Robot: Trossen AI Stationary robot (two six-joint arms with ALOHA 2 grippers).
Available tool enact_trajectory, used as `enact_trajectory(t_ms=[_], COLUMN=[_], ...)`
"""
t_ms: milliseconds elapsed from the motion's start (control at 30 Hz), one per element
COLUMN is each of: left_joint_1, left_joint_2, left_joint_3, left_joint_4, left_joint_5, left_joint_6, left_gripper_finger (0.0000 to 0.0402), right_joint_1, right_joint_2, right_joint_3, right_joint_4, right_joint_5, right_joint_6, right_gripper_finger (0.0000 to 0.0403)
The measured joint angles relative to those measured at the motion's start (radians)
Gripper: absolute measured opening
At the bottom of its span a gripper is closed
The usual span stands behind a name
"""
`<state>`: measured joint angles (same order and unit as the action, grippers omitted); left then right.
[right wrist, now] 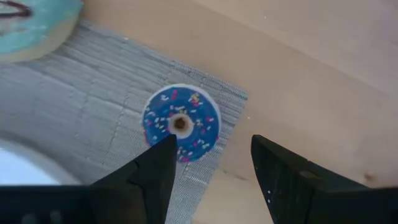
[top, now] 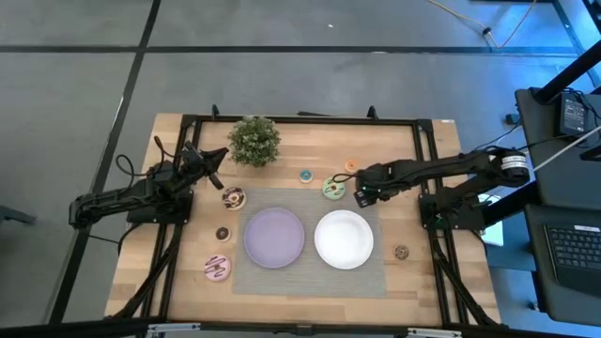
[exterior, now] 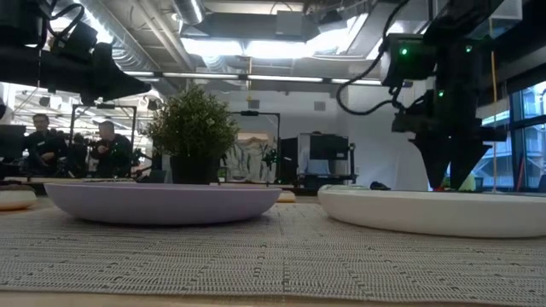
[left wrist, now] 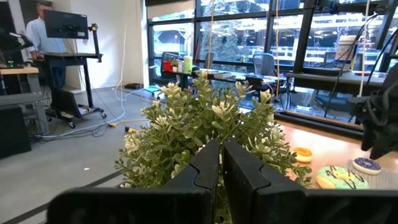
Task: Pick & Place donuts
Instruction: Put the small dark blue donut on the white plate
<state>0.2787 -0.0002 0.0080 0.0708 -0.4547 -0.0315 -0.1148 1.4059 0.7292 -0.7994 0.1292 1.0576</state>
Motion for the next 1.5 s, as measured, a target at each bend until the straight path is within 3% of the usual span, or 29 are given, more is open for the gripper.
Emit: enact_trajectory(t_ms=[433, 867, 1500], left_joint_1=[0.000, 0.000, 0.000], left_joint_2=[0.000, 0.002, 0.003], left_joint_3=[0.000, 0.000, 0.000], left_joint_4=[0.000, 0.000, 0.000], left_joint_5=[0.000, 0.000, 0.000], left_joint_6=[0.000, 0.000, 0.000], left_gripper_finger=[0.0017, 0.0017, 0.0017], right_joint_1=[-0.058, -0.059, -0.059], right_joint_2=[0.074, 0.080, 0.071], right_joint_3=[0.000, 0.000, 0.000], right_joint_4=[0.064, 0.060, 0.056], right_joint_5=[-0.019, -0.080, -0.081], right_joint_6=[-0.042, -0.068, -0.123], right_gripper_finger=[0.0206, 0.0116, 0.0055])
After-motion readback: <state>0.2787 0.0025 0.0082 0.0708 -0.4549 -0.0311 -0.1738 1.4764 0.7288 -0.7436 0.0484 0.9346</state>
